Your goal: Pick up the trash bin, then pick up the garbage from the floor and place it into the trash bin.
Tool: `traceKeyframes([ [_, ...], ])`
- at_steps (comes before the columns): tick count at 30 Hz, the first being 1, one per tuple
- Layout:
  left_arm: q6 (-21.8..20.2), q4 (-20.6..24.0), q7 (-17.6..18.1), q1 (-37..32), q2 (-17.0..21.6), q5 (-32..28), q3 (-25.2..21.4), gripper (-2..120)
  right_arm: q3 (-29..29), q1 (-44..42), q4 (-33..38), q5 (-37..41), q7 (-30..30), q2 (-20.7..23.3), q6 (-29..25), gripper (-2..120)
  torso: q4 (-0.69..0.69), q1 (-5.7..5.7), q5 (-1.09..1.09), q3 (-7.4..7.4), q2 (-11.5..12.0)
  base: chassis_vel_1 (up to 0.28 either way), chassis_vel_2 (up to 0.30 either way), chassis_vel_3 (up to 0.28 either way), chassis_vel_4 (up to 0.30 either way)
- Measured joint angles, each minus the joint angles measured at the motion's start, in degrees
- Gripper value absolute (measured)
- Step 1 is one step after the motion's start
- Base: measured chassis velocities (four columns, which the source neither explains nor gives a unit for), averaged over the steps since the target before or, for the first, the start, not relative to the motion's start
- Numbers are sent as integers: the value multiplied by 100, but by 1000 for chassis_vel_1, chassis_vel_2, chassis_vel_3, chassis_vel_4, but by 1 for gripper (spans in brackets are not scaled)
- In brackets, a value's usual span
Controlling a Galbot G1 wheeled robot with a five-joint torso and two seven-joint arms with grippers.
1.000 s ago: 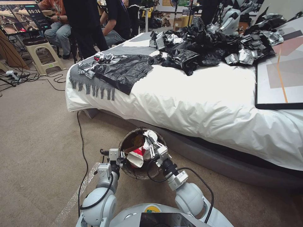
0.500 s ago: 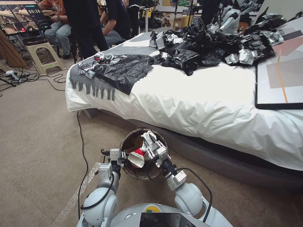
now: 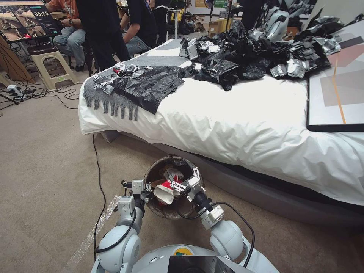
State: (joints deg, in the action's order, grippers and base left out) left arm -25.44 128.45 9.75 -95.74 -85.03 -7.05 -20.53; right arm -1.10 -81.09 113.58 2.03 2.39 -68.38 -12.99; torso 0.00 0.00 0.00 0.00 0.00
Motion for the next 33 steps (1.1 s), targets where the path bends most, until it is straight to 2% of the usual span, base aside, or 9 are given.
traceKeyframes([
  [1, 0, 0, 0, 0, 0, 0, 0, 0, 0, 0, 0, 0, 0, 0, 0, 75, 0, 0, 0, 0, 0, 0, 0, 0, 0],
  [2, -29, 10, 3, -1, 3, -10, 0, 0, -1, 0, 0, 0, 0, 1, 0, 95, 0, 0, 0, 0, 0, 0, 0, 0, 0],
  [4, -31, 11, 4, -1, 4, -11, 0, 0, -1, 0, 0, 0, 0, 0, -1, 95, 0, 0, 0, 0, 0, 0, 0, 0, 0],
  [6, -61, 23, 6, -6, 10, -22, -4, 0, -3, -1, 0, 0, 0, 1, -1, 100, 0, 0, 0, 0, 0, 0, 0, 0, 0],
  [17, -262, 137, 27, -43, 51, -139, -21, 0, -25, -5, -2, -4, -1, 52, -3, 100, 0, 0, 0, 0, 0, 0, 0, 0, 0],
  [26, -261, 170, 16, -42, 58, -141, -48, 0, -54, 7, 27, -10, -6, 63, -6, 100, 0, 0, 0, 0, 0, 0, 0, 0, 0],
  [33, -110, 114, -43, -42, 55, -127, -96, 0, -406, -134, 460, -269, 309, -179, 16, 100, 1, 0, 0, 0, 0, 0, 0, 0, 0],
])
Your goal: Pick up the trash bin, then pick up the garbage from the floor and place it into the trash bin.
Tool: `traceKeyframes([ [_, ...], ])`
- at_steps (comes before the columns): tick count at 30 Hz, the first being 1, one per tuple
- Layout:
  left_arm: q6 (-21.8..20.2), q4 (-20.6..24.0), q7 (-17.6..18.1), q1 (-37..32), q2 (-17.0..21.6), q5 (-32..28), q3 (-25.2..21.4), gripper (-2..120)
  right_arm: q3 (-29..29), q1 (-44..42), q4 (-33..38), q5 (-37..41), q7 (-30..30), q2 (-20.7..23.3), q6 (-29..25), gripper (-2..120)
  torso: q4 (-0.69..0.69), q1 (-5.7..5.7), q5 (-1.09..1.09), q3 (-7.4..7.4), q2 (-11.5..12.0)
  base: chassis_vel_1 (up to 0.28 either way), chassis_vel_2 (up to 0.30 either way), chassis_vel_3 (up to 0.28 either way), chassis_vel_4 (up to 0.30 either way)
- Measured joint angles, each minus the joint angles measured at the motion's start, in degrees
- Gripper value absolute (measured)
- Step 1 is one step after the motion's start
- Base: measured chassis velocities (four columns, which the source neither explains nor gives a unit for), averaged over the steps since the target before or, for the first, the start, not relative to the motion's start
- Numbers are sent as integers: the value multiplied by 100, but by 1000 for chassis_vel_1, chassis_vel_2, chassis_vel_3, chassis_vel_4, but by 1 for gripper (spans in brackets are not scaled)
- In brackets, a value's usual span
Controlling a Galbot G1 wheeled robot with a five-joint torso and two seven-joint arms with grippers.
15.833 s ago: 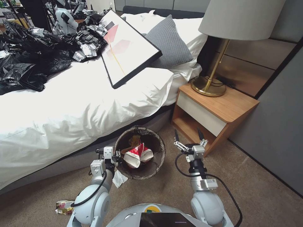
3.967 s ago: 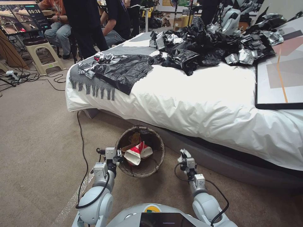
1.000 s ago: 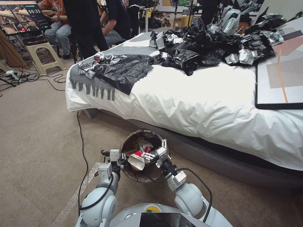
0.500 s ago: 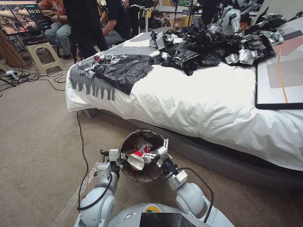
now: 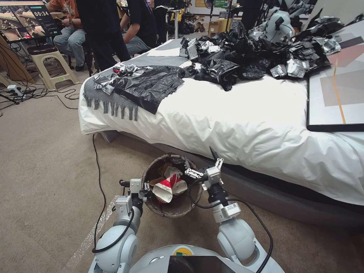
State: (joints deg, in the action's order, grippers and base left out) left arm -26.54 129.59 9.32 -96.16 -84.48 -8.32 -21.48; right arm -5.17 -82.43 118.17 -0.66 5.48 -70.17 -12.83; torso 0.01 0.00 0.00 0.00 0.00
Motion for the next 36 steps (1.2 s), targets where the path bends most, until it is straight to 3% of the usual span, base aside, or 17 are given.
traceKeyframes([
  [5, 125, -27, -4, 5, 3, -50, -21, 0, -436, -458, 334, -286, 568, -275, 20, 100, -1, 0, 0, 0, 0, 0, 0, 0, 0],
  [12, 279, -55, 34, 13, 23, -56, -74, 0, -904, -956, 294, -578, 848, -639, -79, 100, -1, 0, 0, 0, 0, 0, 0, 0, 0],
  [25, 374, -48, 54, 26, 62, -84, -170, 0, -1595, -1631, -23, -970, 644, -1039, -845, 100, -1, 0, 0, 0, 0, 0, 0, 0, 0],
  [36, 400, -46, 52, 26, 58, -130, -170, 0, -1648, -1572, -56, -968, 558, -1071, -878, 100, 0, 0, 0, 0, 0, 0, 0, 0, 0],
])
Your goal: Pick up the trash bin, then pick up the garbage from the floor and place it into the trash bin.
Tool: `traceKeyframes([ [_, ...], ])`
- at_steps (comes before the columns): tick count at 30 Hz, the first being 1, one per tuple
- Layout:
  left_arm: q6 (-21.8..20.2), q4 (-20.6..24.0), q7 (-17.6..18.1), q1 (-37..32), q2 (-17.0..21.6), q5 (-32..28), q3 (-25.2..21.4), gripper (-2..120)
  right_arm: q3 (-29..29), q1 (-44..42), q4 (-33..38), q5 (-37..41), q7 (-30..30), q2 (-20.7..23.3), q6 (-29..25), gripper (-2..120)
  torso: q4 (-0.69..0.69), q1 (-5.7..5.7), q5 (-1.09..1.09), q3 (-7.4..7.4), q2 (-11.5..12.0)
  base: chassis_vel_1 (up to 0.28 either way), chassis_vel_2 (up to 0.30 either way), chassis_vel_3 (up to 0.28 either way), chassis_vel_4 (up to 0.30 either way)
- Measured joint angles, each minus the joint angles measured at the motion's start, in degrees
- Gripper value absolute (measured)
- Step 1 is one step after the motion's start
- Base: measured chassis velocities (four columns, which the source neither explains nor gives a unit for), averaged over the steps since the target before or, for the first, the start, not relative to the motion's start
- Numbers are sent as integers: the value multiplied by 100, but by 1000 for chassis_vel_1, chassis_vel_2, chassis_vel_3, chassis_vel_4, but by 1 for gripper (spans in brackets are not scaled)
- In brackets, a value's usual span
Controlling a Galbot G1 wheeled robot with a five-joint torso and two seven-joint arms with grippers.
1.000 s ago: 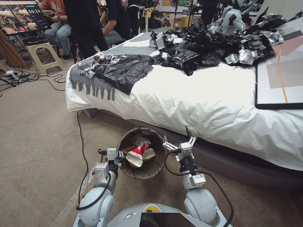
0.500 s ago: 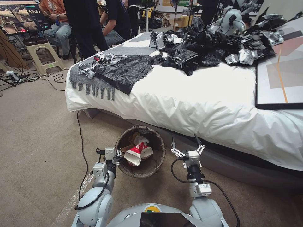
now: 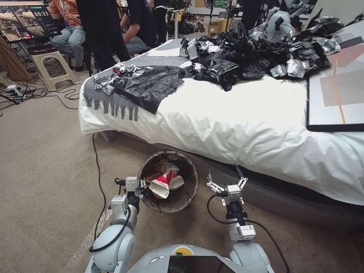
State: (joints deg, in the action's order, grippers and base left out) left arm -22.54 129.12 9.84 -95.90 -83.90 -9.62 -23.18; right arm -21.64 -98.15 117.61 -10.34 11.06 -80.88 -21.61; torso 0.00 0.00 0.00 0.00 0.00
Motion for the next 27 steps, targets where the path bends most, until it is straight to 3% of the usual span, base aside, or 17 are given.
traceKeyframes([
  [27, 59, 4, -51, -7, -19, 4, 6, 0, -21, 143, -41, 82, -19, 18, 28, 100, 0, 0, 0, 0, 0, 28, 24, 26, 25],
])
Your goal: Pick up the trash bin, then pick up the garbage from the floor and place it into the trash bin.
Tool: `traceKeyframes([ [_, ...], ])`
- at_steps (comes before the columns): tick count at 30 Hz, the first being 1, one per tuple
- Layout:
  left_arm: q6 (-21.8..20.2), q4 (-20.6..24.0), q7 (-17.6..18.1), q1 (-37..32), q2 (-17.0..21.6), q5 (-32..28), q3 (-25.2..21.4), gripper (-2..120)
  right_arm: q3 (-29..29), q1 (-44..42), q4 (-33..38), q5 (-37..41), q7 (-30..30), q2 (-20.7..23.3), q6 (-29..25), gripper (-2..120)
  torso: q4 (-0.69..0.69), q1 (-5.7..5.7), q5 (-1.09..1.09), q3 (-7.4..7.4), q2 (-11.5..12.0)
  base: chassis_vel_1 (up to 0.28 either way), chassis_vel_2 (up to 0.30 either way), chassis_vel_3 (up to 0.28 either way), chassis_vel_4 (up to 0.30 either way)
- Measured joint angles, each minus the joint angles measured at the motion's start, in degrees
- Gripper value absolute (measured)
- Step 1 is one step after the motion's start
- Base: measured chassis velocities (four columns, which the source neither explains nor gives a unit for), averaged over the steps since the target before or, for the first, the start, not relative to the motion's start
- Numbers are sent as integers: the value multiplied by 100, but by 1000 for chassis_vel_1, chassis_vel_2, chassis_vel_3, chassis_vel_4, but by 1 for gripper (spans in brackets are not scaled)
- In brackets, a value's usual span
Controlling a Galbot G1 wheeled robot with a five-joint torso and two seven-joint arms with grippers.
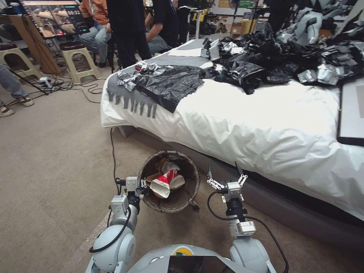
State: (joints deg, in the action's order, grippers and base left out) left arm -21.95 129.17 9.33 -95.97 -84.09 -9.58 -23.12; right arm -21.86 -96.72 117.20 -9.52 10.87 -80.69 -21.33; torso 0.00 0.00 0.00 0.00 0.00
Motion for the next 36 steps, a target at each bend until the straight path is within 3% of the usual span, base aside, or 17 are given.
traceKeyframes([
  [36, 193, -24, -89, 29, -2, 198, 22, 0, -26, 71, 30, 31, -20, 33, 3, 100, -2, 0, 0, 0, 0, 74, 70, 73, 68],
])
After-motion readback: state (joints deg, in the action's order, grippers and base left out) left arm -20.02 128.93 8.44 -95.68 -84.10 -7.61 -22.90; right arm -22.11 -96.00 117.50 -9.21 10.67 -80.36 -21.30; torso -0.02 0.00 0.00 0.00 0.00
